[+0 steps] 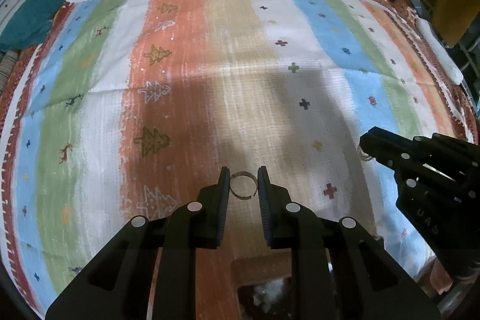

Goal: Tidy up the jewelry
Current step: 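Lift the ring and earring and carry both over the silver tin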

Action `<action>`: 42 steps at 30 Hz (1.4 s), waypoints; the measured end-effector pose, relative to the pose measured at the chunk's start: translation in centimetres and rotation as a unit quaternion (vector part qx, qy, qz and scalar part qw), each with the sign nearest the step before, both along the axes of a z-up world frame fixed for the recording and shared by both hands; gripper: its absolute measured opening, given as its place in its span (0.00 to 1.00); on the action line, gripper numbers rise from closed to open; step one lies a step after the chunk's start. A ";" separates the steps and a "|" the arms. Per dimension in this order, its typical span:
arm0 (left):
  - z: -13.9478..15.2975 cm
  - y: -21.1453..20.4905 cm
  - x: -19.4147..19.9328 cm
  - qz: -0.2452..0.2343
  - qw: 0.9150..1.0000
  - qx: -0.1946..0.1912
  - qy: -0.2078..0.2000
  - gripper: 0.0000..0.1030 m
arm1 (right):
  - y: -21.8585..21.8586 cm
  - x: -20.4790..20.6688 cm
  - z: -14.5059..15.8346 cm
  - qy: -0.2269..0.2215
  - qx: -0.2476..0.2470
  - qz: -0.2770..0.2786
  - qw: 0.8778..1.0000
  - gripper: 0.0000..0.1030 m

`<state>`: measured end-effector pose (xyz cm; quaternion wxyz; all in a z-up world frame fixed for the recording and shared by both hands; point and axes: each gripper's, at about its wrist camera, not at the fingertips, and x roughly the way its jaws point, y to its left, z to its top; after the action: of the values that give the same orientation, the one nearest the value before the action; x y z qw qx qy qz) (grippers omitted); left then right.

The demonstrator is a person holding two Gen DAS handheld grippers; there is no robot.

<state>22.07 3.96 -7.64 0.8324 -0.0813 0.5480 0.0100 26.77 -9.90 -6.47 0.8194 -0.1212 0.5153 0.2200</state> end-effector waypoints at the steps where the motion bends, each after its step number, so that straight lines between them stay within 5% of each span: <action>1: 0.2 0.0 -0.2 0.000 1.000 0.000 -0.002 0.18 | 0.0 -0.2 0.2 -0.002 -0.001 0.002 1.000 0.09; 42: 5.2 -2.9 -7.8 -0.020 0.998 0.006 -0.067 0.18 | -2.0 -6.9 3.7 -0.031 0.041 0.017 0.999 0.09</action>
<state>14.29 1.03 -2.42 0.8680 -0.0658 0.4922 -0.0084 19.91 -11.94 -2.78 0.8356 -0.1028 0.4779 0.2507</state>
